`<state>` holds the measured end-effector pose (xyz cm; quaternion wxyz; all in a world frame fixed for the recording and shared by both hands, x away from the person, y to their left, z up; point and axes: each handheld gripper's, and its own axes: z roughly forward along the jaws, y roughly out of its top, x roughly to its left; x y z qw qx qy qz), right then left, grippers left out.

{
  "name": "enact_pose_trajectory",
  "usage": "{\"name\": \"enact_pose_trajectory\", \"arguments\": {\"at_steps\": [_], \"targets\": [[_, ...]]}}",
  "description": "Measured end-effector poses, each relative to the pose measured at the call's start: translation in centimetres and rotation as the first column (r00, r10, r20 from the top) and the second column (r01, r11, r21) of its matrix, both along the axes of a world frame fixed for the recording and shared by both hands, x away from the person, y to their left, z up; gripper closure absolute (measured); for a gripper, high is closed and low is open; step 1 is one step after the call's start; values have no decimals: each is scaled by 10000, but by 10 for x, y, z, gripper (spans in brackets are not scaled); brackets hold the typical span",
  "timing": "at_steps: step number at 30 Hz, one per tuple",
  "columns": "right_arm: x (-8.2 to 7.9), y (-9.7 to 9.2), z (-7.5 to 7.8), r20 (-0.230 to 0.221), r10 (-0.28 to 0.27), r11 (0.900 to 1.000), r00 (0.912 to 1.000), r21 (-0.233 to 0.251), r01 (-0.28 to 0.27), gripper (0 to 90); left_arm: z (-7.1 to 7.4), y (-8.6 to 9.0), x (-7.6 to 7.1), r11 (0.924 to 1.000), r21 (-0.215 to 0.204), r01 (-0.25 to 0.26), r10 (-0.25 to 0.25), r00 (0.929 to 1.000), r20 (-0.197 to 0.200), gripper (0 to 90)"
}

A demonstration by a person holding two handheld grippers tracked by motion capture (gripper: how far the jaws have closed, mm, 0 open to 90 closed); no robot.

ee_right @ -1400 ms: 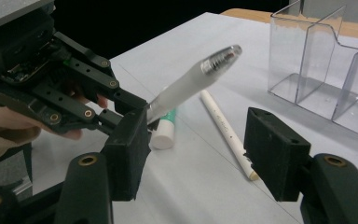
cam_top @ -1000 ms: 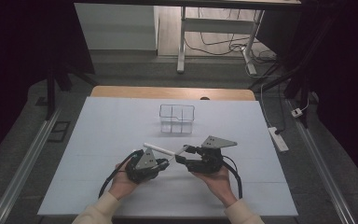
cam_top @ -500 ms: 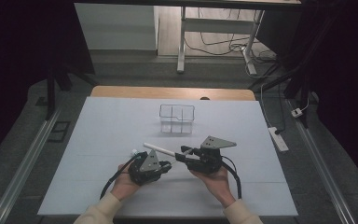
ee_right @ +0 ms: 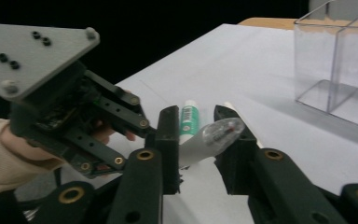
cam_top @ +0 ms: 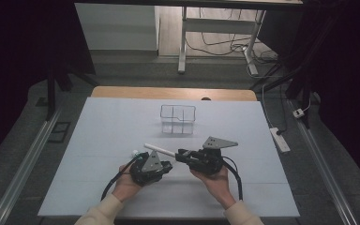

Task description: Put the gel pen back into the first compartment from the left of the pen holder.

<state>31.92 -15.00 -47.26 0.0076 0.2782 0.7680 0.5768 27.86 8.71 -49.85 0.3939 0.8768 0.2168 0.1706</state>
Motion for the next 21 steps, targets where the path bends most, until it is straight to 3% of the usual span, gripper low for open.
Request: {"name": "enact_pose_trajectory", "arguments": {"at_steps": [2, 7, 11, 18, 21], "targets": [[0, 0, 1, 10, 155, 9999, 9999, 48, -155, 776, 0, 1, 0, 9999, -46, -107, 107, 9999, 33, 738], [0, -3, 2, 183, 97, 9999, 9998, 33, -98, 785, 1, 6, 2, 9990, -344, -301, 299, 9995, -48, 698], [0, -6, 5, 392, -28, 9999, 9992, 110, 24, 785, 1, 8, 2, 9980, -414, -482, 479, 9988, -84, 604], [0, -15, 11, 622, -397, 9989, 9973, 260, 381, 785, 5, 28, -4, 9878, -992, -1199, 1177, 9927, -277, 494], [1, -18, 13, 709, -446, 9988, 9965, 233, 430, 785, 5, 39, -8, 9844, -989, -1453, 1426, 9892, -340, 457]]}}
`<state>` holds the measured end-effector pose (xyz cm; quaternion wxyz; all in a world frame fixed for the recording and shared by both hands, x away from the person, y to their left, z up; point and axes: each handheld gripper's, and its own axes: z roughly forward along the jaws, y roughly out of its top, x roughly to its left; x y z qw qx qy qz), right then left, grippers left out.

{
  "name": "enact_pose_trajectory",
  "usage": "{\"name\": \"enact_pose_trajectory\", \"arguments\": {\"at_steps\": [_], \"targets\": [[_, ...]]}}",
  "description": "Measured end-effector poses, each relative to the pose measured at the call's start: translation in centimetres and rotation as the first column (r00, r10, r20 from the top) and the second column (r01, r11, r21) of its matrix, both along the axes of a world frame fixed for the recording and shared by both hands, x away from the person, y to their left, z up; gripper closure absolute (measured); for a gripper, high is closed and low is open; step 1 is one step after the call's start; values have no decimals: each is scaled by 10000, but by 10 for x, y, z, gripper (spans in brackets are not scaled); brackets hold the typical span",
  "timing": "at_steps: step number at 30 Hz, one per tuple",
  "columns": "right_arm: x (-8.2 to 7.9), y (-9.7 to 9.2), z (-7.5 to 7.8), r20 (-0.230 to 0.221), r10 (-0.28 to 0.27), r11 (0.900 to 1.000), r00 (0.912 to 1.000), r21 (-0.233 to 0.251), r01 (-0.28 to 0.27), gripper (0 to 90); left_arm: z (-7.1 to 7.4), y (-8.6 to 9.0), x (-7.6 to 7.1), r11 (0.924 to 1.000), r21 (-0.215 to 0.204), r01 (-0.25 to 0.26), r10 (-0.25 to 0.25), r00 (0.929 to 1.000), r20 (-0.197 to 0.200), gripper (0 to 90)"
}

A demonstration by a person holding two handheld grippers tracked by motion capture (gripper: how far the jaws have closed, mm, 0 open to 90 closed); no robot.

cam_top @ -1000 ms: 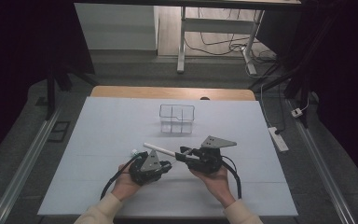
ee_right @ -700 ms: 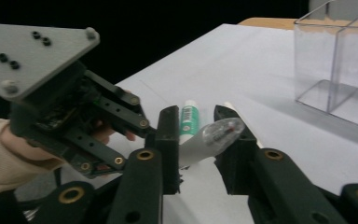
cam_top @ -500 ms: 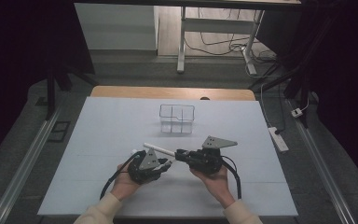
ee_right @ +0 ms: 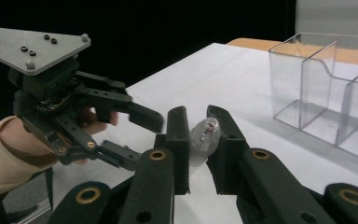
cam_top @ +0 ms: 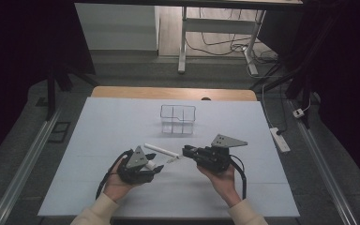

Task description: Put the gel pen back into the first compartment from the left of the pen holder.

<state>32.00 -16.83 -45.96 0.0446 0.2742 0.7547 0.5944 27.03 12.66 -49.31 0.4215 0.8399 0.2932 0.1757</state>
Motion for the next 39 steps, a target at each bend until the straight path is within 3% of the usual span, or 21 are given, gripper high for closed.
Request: {"name": "enact_pose_trajectory", "arguments": {"at_steps": [14, 26, 39], "targets": [[3, -9, 3, 186, -449, 9990, 9988, -24, 450, 785, 0, 40, -14, 9963, -456, -722, 720, 9974, -77, 432], [5, -12, 7, 306, -724, 9974, 9969, 32, 723, 784, -8, 70, -30, 9899, -378, -1365, 1362, 9906, -122, 415], [14, -15, 18, 446, -1145, 9928, 9924, -294, 1158, 784, -13, 86, -31, 9862, -271, -1631, 1624, 9864, -273, 382]]}}
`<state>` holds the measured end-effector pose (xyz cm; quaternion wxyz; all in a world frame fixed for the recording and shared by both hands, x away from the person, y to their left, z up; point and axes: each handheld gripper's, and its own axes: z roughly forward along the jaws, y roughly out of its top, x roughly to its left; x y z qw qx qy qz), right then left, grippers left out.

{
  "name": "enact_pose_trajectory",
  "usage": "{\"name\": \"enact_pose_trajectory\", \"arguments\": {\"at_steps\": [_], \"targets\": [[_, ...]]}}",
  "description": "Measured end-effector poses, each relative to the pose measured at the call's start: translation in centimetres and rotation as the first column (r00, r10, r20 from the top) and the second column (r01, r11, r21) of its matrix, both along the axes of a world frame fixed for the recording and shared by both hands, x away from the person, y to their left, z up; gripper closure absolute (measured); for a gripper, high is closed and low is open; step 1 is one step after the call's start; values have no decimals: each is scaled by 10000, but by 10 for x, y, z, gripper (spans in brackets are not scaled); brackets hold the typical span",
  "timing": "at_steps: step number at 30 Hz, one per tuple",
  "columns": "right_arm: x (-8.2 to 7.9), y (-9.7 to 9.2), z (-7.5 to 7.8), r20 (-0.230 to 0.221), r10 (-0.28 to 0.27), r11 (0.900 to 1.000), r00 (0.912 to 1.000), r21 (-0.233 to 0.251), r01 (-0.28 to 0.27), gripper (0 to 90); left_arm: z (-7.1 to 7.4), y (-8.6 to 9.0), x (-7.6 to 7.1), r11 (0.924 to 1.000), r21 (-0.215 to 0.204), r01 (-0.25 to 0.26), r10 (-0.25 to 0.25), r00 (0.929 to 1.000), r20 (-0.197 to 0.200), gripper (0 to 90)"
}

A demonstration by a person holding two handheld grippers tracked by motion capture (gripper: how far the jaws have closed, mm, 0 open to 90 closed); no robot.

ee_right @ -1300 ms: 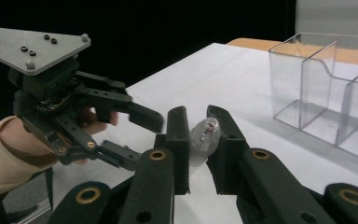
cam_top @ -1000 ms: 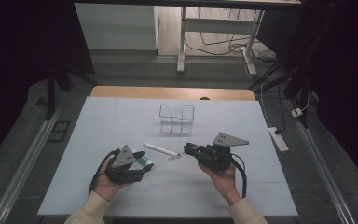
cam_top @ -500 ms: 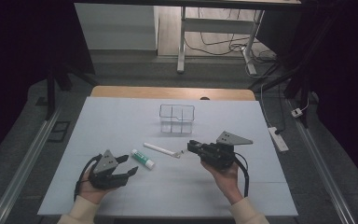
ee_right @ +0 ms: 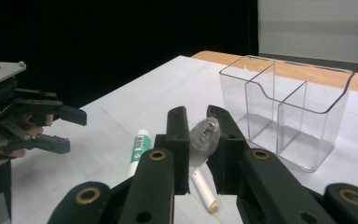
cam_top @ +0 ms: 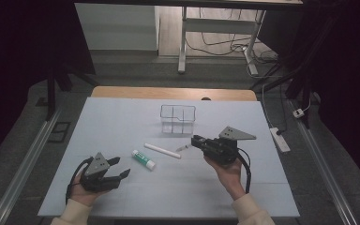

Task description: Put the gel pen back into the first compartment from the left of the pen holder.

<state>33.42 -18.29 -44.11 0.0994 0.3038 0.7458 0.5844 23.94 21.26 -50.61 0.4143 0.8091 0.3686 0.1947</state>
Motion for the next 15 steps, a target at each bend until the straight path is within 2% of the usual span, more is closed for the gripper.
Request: {"name": "enact_pose_trajectory", "arguments": {"at_steps": [8, 15], "targets": [[5, 2, 6, 31, -97, 9999, 9999, 39, 97, 784, -2, 6, -2, 9999, 15, -120, 121, 9999, -47, 362], [11, 6, 12, 151, -128, 9997, 9998, -192, 131, 784, -4, 8, 0, 9999, -37, -129, 129, 9998, -159, 349]]}}
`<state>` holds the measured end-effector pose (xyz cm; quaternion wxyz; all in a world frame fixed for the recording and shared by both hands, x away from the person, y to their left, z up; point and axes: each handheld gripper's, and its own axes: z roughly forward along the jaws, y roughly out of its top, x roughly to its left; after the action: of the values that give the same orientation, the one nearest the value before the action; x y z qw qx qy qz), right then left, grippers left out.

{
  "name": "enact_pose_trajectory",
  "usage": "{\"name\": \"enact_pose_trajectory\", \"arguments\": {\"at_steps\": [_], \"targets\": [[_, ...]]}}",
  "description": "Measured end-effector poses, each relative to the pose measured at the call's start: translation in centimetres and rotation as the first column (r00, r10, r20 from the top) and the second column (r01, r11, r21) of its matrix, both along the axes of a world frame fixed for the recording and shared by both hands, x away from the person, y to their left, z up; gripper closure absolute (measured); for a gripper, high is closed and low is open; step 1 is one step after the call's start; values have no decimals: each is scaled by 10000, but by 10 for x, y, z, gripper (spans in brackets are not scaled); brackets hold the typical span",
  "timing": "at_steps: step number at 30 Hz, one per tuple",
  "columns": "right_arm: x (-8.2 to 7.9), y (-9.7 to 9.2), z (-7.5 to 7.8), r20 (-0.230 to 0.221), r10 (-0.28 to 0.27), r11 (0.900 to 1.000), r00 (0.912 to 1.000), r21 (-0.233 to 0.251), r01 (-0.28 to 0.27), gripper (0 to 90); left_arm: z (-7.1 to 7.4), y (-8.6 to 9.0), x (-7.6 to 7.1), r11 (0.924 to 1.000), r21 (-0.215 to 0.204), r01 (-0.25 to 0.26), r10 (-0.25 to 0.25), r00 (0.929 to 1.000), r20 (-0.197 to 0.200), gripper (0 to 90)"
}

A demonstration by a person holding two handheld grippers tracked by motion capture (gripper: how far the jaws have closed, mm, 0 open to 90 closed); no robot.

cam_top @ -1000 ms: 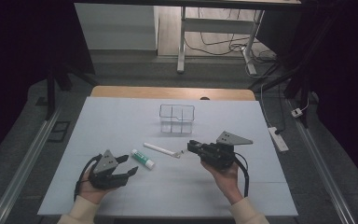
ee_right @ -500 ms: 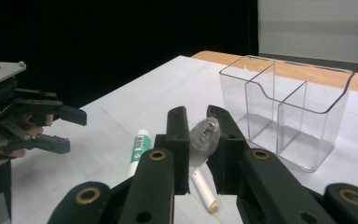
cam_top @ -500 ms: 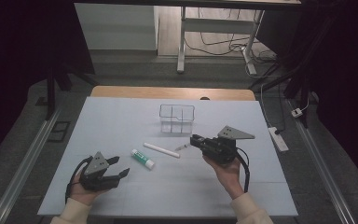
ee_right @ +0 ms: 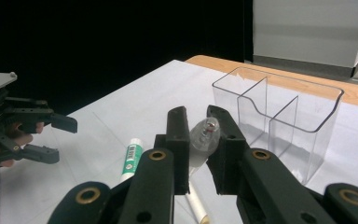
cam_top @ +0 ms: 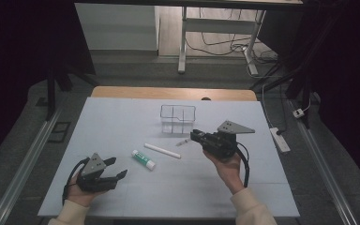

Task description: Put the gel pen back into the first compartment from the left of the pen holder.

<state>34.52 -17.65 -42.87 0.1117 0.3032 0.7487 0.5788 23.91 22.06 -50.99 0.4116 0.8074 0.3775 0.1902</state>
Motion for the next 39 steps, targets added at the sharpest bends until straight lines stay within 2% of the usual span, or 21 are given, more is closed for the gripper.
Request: {"name": "enact_pose_trajectory", "arguments": {"at_steps": [8, 24, 28, 39], "targets": [[6, 3, 10, 115, -46, 10000, 9999, 12, 46, 784, 0, 0, 0, 10000, -11, -1, 1, 10000, -26, 345], [28, 14, 18, 108, -348, 9994, 9993, -53, 348, 784, 0, 2, 2, 9998, -180, 6, -7, 10000, -34, 339], [33, 18, 22, 121, -363, 9991, 9993, -193, 366, 784, 0, 1, 3, 9998, -187, 30, -30, 10000, -40, 334], [44, 25, 34, 277, -554, 9984, 9981, -71, 556, 784, -1, 0, 3, 9999, -130, 56, -56, 10000, -60, 334]]}}
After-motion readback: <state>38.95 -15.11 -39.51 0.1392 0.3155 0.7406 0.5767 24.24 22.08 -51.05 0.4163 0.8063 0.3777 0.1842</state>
